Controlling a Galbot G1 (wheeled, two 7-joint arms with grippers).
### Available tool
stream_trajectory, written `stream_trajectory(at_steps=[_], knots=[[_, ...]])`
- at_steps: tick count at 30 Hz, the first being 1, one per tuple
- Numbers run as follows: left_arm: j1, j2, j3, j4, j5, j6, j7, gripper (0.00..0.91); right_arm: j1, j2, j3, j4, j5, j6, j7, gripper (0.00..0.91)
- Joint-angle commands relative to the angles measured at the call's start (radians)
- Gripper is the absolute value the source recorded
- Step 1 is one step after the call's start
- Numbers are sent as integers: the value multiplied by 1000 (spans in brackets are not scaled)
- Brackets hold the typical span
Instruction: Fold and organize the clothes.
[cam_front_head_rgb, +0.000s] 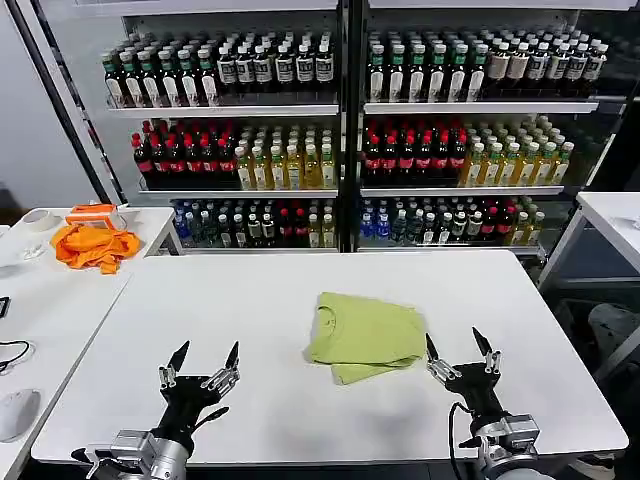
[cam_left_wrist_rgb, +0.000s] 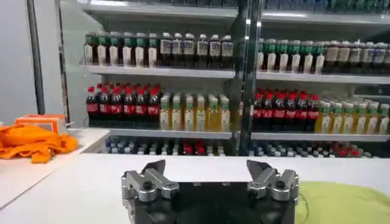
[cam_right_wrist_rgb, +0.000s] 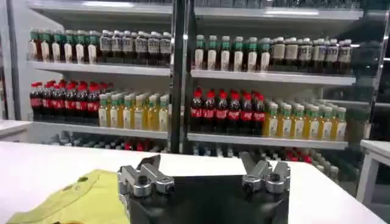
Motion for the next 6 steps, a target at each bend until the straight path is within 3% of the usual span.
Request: stream_trajectory(at_steps=[1,4,6], knots=[[11,-6,0,-9,6,-5,6,907,-16,-5,21,39,-11,-2,-4,907],[11,-5,-1,-9,5,-6,7,907,-4,-3,17,23,25,-17,43,907],[11,-4,-2,-6,3,-13,10,907,1,-5,15,9,50,-19,38,907]])
